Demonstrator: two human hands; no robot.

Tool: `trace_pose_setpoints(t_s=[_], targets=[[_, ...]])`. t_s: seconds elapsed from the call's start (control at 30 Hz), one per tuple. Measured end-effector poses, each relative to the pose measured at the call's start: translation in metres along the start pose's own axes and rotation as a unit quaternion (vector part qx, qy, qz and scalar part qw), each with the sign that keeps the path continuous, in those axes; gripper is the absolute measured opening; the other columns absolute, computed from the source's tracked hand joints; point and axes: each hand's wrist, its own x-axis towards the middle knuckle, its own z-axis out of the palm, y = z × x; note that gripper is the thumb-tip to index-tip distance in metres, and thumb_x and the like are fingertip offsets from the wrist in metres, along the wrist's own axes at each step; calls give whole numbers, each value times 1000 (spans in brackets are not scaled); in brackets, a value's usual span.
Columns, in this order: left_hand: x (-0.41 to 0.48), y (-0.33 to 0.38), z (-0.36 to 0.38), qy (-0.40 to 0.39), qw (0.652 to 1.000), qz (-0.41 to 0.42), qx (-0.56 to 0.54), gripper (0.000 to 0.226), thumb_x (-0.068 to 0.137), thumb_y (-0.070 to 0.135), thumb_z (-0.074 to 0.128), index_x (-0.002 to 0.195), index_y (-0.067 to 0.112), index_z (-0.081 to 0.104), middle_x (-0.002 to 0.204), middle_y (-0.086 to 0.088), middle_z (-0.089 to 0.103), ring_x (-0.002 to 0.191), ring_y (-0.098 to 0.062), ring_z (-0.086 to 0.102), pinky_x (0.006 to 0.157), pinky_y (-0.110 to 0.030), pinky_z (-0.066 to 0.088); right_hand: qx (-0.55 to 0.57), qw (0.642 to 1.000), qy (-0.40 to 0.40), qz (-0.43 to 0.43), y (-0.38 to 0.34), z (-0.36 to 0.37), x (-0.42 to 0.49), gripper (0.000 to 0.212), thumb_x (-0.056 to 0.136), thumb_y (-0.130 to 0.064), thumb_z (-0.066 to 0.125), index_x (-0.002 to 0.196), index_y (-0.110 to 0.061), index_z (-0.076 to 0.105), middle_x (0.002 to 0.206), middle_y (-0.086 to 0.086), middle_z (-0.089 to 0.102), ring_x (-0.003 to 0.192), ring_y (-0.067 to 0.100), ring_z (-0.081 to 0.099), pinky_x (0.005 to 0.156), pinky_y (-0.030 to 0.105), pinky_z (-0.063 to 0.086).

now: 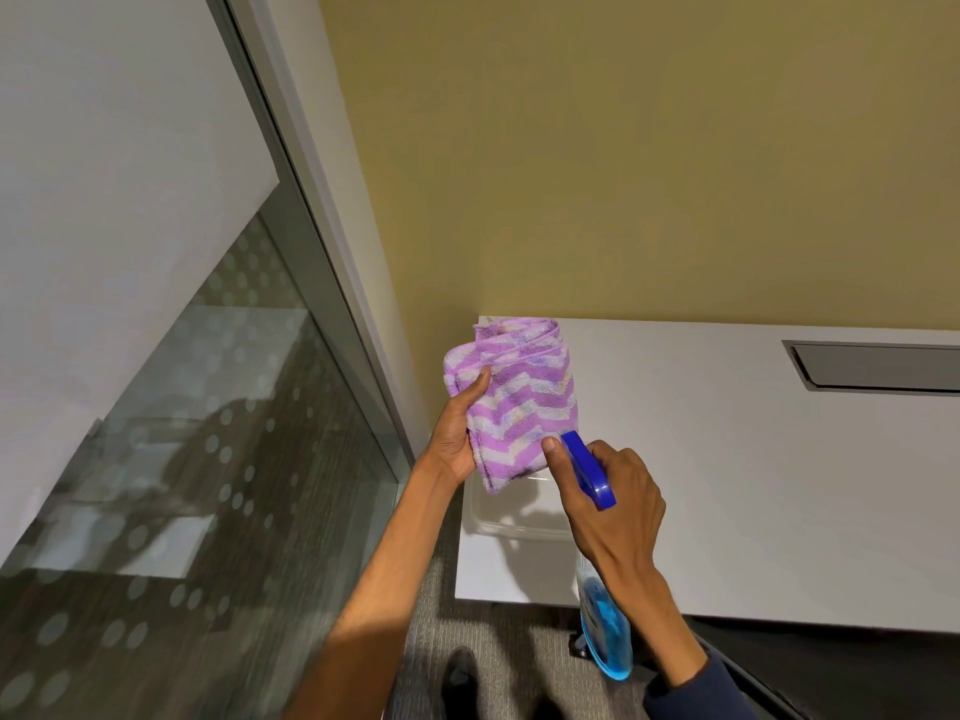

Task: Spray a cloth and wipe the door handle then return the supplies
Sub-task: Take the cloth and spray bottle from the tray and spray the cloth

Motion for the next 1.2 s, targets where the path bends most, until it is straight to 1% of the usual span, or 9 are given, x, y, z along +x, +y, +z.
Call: trace_pose_setpoints(t_s=[0.13, 0.3, 0.4, 0.5, 0.6, 0.77, 0.93, 1.07, 1.2], targets=[[-2, -1, 0, -11, 1000, -3, -1, 34, 82, 31, 69, 112, 14, 72, 112, -13, 71, 107, -30, 67, 93, -48, 55, -9, 1000, 11, 1, 2, -3, 5, 63, 82, -76, 39, 51, -21, 39, 45, -11, 40, 53, 12, 45, 65, 36, 41], [-2, 0, 0, -9, 1000, 1, 12, 50, 79, 32, 73, 124, 13, 63, 117, -13, 68, 113, -32, 63, 103, -52, 46, -35, 999, -4, 9, 1, -2, 5, 63, 82, -75, 40, 46, -25, 33, 40, -9, 40, 56, 17, 49, 75, 42, 39], [0, 0, -2, -2, 1000, 1, 4, 49, 83, 32, 69, 128, 13, 60, 119, -14, 67, 116, -33, 62, 105, -53, 44, -11, 1000, -11, -2, -1, -1, -2, 58, 81, -74, 43, 49, -27, 39, 43, -12, 42, 63, 16, 50, 74, 40, 39], [-2, 2, 0, -4, 1000, -3, -9, 31, 91, 30, 59, 115, 14, 70, 113, -12, 70, 109, -30, 66, 96, -48, 53, 8, 999, -33, -24, -5, 3, -9, 53, 80, -75, 45, 52, -31, 43, 47, -16, 43, 69, 11, 47, 71, 35, 33], [-2, 2, 0, -1, 1000, -4, -13, 29, 92, 29, 56, 113, 15, 71, 111, -11, 71, 105, -28, 67, 92, -45, 56, 5, 998, -52, -23, -7, 9, -14, 66, 78, -84, 36, 55, -24, 53, 51, -15, 47, 70, 13, 47, 73, 37, 36], [0, 3, -3, 2, 1000, -5, -6, 30, 90, 31, 61, 114, 16, 70, 112, -11, 70, 106, -28, 66, 96, -46, 53, -36, 997, -63, -19, -3, 15, -19, 65, 79, -81, 37, 48, -24, 46, 45, -14, 43, 67, 15, 48, 74, 40, 39], [3, 4, -7, -10, 1000, -1, 1, 63, 75, 35, 78, 131, 13, 58, 119, -12, 67, 113, -30, 63, 102, -49, 48, -53, 997, -48, -13, 1, 11, -17, 64, 79, -83, 35, 47, -27, 38, 43, -14, 41, 65, 13, 44, 71, 38, 36], [3, 4, -11, -5, 1000, 4, -5, 66, 78, 35, 75, 136, 12, 54, 123, -13, 64, 120, -32, 58, 108, -53, 41, -14, 1000, -15, -22, 1, 7, -8, 59, 80, -79, 42, 55, -25, 47, 51, -15, 46, 68, 14, 44, 69, 36, 36], [-1, 6, -16, 7, 1000, 8, -30, 59, 84, 32, 69, 136, 11, 53, 122, -13, 65, 118, -31, 60, 108, -52, 42, 5, 999, 17, -31, 3, -4, 10, 49, 83, -69, 48, 54, -32, 35, 47, -15, 39, 62, 16, 43, 64, 36, 37]])
